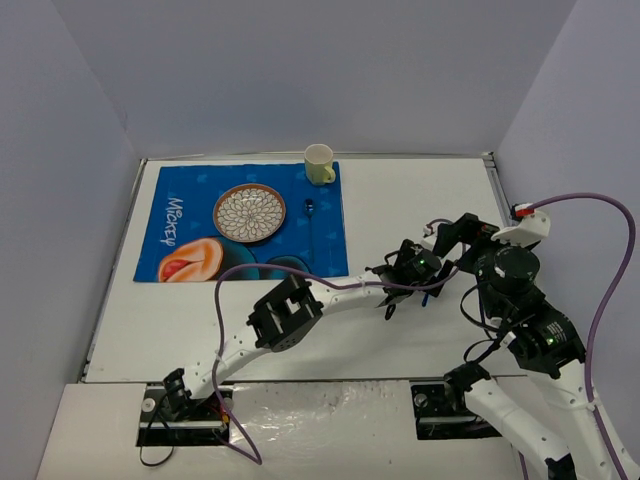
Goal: Set the dinner table for one person
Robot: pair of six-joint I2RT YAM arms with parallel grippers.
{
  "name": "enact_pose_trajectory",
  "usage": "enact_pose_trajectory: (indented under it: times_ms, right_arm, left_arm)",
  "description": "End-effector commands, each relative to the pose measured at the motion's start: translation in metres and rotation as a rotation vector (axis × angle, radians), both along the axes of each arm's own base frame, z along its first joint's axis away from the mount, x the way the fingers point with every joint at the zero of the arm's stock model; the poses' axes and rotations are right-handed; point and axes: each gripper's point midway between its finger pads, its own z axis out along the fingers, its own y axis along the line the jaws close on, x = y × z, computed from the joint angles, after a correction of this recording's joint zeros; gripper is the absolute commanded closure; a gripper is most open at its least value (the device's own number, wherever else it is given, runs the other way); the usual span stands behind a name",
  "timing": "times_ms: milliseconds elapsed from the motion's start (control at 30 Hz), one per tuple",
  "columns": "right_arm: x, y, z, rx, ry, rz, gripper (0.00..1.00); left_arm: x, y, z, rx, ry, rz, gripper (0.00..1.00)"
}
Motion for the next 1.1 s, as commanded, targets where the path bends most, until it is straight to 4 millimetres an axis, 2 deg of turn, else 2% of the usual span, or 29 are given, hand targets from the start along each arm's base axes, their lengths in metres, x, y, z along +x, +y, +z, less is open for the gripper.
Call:
enact_pose_trajectory:
  times_ms: [0,67,167,267,367,467,567,667,733,767,833,867,933,1000,1067]
  right_arm:
    - [0.002,0.009,0.007,0.035,-0.024,0.033,0.00]
    - [0.002,0.009,0.007,0.031,-0.020,0.034,0.00]
    - [0.002,0.008,0.008,0.030,-0.020,0.029,0.00]
    - [0.002,0.008,0.008,0.027,-0.019,0.029,0.00]
    - [0.003,0.008,0.007,0.024,-0.015,0.028,0.00]
    - [0.002,0.006,0.006,0.022,-0.016,0.018,0.00]
    - [0.003,0.005,0.007,0.015,-0.018,0.014,0.00]
    - [0.003,0.003,0.009,0.004,-0.021,0.011,0.00]
    - [0.003,0.002,0.011,-0.001,-0.025,0.009,0.00]
    - [0.002,0.002,0.012,-0.003,-0.028,0.009,0.00]
    - [0.002,0.001,0.014,-0.014,-0.031,0.013,0.00]
    - [0.001,0.002,0.014,-0.016,-0.032,0.016,0.00]
    - [0.001,0.001,0.014,-0.018,-0.032,0.017,0.00]
    - [0.001,0.001,0.012,-0.020,-0.031,0.017,0.00]
    - [0.001,0.001,0.011,-0.022,-0.029,0.018,0.00]
  left_arm:
    - [0.014,-0.026,0.052,-0.111,-0.109,-0.023,0.21]
    - [0.016,-0.029,0.049,-0.107,-0.111,-0.021,0.23]
    - [0.018,-0.024,0.034,-0.067,-0.093,-0.002,0.33]
    - [0.016,-0.016,0.025,-0.044,-0.080,0.022,0.46]
    - [0.015,-0.006,0.018,-0.016,-0.072,0.047,0.65]
    - [0.008,0.024,0.000,0.082,-0.038,0.081,0.84]
    - [0.000,0.053,-0.010,0.159,-0.024,0.108,0.95]
    - [-0.013,0.092,-0.014,0.215,-0.006,0.133,1.00]
    - [-0.020,0.108,0.001,0.207,-0.006,0.138,1.00]
    - [-0.025,0.118,0.000,0.216,0.003,0.142,1.00]
    - [-0.038,0.143,-0.014,0.255,0.033,0.139,1.00]
    - [-0.042,0.146,-0.008,0.241,0.036,0.132,1.00]
    - [-0.048,0.156,-0.010,0.251,0.048,0.127,0.92]
    - [-0.052,0.159,-0.015,0.257,0.061,0.113,0.81]
    - [-0.052,0.159,-0.018,0.259,0.068,0.109,0.75]
